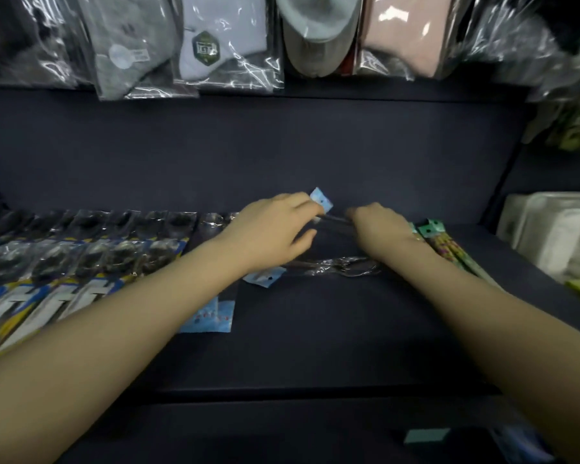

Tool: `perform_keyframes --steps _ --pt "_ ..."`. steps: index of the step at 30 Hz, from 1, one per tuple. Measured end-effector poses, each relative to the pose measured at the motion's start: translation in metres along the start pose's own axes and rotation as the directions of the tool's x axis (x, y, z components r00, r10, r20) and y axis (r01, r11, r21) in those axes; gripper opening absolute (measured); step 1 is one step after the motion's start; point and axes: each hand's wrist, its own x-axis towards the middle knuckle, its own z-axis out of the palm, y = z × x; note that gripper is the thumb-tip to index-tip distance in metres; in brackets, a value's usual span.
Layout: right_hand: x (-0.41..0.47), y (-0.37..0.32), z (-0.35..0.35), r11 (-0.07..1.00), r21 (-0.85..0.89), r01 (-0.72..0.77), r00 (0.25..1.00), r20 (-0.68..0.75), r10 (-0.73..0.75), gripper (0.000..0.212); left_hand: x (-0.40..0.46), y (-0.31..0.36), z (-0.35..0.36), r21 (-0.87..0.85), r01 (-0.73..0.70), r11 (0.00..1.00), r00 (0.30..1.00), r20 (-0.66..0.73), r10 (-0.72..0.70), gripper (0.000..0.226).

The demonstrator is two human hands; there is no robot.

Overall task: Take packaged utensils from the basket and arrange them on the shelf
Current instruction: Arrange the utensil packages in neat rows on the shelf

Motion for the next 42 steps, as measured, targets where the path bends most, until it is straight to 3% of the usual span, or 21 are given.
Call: perform_keyframes --steps 2,5,8,9,10,11,13,14,16,18,20,21,24,26,28,30,34,37,40,42 --pt "-0.002 -0.002 -0.007 0.981 0.011 0.193 0.957 -0.223 -0.185 0.035 0.004 0.003 0.0 0.063 -0.009 0.998 1.0 -0.02 0.01 0.042" --pt "-0.008 -0.013 -0.013 0.856 -0.005 0.517 0.739 -0.501 -0.45 0.032 0.001 0.006 -0.005 0.04 0.162 0.986 0.984 0.07 -0.165 0.042" --pt "-0.012 -0.024 -0.012 0.767 0.083 0.637 0.641 -0.61 -0.466 0.019 -0.015 0.006 -0.014 -0.133 0.324 0.937 0.944 0.104 -0.312 0.022" --pt "-0.012 -0.027 -0.012 0.778 0.085 0.622 0.621 -0.659 -0.424 0.02 -0.023 0.005 -0.017 -0.26 0.401 0.879 0.916 0.149 -0.373 0.026" --pt "-0.01 -0.03 -0.011 0.796 0.124 0.592 0.623 -0.698 -0.354 0.024 -0.032 0.007 -0.02 -0.417 0.488 0.767 0.873 0.21 -0.441 0.03" --pt "-0.009 -0.034 -0.012 0.803 0.228 0.55 0.667 -0.699 -0.258 0.032 -0.042 0.009 -0.022 -0.578 0.562 0.592 0.818 0.285 -0.499 0.031" --pt "-0.01 -0.041 -0.013 0.701 0.56 0.442 0.835 -0.542 -0.093 0.051 -0.061 0.014 -0.03 -0.75 0.618 0.234 0.719 0.42 -0.555 0.03" --pt "-0.011 -0.045 -0.012 0.601 0.717 0.353 0.911 -0.409 -0.048 0.053 -0.072 0.015 -0.033 -0.775 0.619 0.128 0.688 0.458 -0.563 0.028" --pt "-0.013 -0.056 -0.013 0.328 0.933 0.149 0.988 -0.128 -0.083 0.033 -0.091 0.018 -0.038 -0.786 0.619 0.017 0.647 0.497 -0.578 0.024" --pt "-0.012 -0.072 -0.01 0.173 0.985 0.015 0.984 0.017 -0.177 0.007 -0.109 0.019 -0.041 -0.782 0.623 -0.026 0.617 0.512 -0.598 0.023" --pt "-0.009 -0.091 -0.003 0.216 0.976 -0.003 0.975 0.051 -0.217 0.018 -0.126 0.02 -0.042 -0.761 0.648 -0.009 0.596 0.515 -0.616 0.022" --pt "-0.008 -0.102 -0.001 0.257 0.966 0.0 0.972 0.06 -0.227 0.021 -0.135 0.02 -0.042 -0.735 0.676 0.054 0.599 0.505 -0.622 0.021" --pt "-0.002 -0.138 0.009 0.403 0.915 0.003 0.965 0.102 -0.24 0.023 -0.159 0.02 -0.05 -0.555 0.728 0.402 0.663 0.42 -0.62 0.006" --pt "0.001 -0.159 0.014 0.496 0.868 0.019 0.958 0.127 -0.258 0.024 -0.17 0.021 -0.055 -0.361 0.689 0.628 0.725 0.334 -0.603 0.019" --pt "0.001 -0.172 0.018 0.554 0.832 0.034 0.951 0.143 -0.273 0.022 -0.176 0.02 -0.057 -0.203 0.619 0.758 0.782 0.248 -0.572 0.039" --pt "0.001 -0.178 0.021 0.582 0.813 0.023 0.951 0.162 -0.264 0.021 -0.178 0.018 -0.056 -0.159 0.556 0.816 0.827 0.201 -0.525 0.044" --pt "0.002 -0.183 0.019 0.539 0.839 -0.081 0.956 0.219 -0.197 0.024 -0.186 0.012 -0.052 -0.158 0.48 0.863 0.876 0.144 -0.461 0.046" --pt "0.0 -0.183 0.004 0.453 0.883 -0.12 0.96 0.22 -0.173 0.024 -0.191 0.008 -0.056 -0.251 0.52 0.817 0.854 0.181 -0.487 0.05" --pt "0.0 -0.178 -0.008 0.429 0.899 -0.087 0.975 0.165 -0.148 0.016 -0.193 0.005 -0.063 -0.485 0.595 0.641 0.794 0.231 -0.563 0.043" --pt "0.003 -0.176 -0.006 0.43 0.898 -0.096 0.984 0.152 -0.097 0.012 -0.193 0.005 -0.066 -0.666 0.613 0.425 0.748 0.318 -0.582 0.029"
